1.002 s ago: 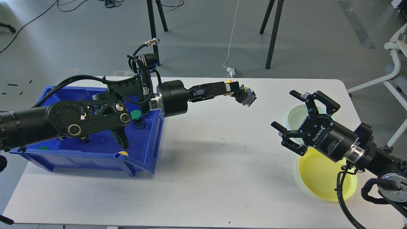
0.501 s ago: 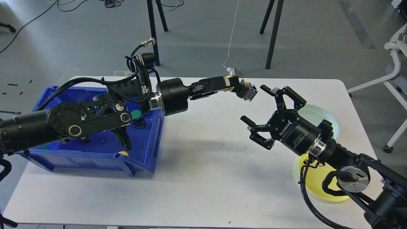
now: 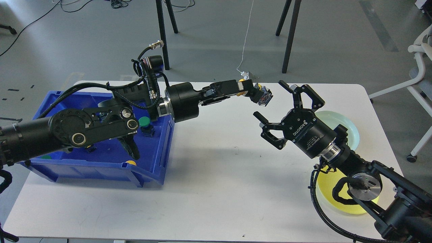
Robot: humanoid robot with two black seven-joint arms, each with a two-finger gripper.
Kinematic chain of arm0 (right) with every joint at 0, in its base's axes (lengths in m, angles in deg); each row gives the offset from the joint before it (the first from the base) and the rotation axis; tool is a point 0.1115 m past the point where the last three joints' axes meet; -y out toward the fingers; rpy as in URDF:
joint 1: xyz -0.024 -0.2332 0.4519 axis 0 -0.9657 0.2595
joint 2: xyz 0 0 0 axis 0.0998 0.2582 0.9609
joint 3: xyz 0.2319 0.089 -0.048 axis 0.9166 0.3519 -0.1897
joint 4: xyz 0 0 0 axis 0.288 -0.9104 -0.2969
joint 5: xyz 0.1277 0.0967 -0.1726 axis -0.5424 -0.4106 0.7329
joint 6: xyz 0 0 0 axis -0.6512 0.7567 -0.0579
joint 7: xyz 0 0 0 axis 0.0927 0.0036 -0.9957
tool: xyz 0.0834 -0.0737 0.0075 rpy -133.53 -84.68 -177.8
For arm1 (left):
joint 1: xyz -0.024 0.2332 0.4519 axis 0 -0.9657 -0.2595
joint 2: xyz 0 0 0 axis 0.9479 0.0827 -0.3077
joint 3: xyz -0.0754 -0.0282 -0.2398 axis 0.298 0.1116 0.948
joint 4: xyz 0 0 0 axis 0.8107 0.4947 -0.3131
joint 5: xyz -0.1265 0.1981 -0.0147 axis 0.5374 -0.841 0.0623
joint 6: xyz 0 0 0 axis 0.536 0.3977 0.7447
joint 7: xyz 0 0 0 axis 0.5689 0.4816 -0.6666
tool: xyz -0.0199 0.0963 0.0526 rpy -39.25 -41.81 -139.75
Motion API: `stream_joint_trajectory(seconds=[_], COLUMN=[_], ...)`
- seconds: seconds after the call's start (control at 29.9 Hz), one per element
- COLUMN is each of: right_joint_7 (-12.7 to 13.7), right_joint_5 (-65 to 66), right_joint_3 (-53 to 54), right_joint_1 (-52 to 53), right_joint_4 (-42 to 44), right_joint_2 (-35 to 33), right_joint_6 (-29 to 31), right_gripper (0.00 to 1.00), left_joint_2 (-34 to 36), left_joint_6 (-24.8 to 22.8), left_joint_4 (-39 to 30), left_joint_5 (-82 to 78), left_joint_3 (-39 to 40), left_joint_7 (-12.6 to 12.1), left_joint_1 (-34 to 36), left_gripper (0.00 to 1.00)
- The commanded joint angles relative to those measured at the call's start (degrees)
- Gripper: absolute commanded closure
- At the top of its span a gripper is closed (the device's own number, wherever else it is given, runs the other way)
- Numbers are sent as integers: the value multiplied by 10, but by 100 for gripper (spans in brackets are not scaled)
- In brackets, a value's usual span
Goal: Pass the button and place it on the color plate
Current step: 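Move the right gripper to the yellow button and grasp it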
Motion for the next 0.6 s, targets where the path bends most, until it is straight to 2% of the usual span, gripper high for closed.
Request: stream_joint_trajectory(seconds=[0.0, 0.23, 0.4, 0.5, 0.57], right_joint_7=[0, 0, 0, 0, 0], right_joint_5=[0, -3, -2, -2, -2], right_joint_3=[-4, -4, -4, -4, -4], right_joint_1=[7, 12, 14, 22, 23], right_joint_4=[2, 6, 7, 7, 7], right_joint_2=[6, 11, 13, 13, 13], right_joint_6=[0, 0, 0, 0, 0], right_gripper=[1, 6, 30, 38, 41], left_joint_2=[0, 0, 0, 0, 0], left_joint_6=[0, 0, 0, 0, 0], left_joint_4=[0, -1, -1, -1, -1], left_joint_5=[0, 0, 0, 0, 0], left_joint_3=[0, 1, 0, 1, 0], left_joint_7=[0, 0, 0, 0, 0], left_joint_1=[0, 0, 0, 0, 0], left_gripper=[99, 99, 99, 99, 99])
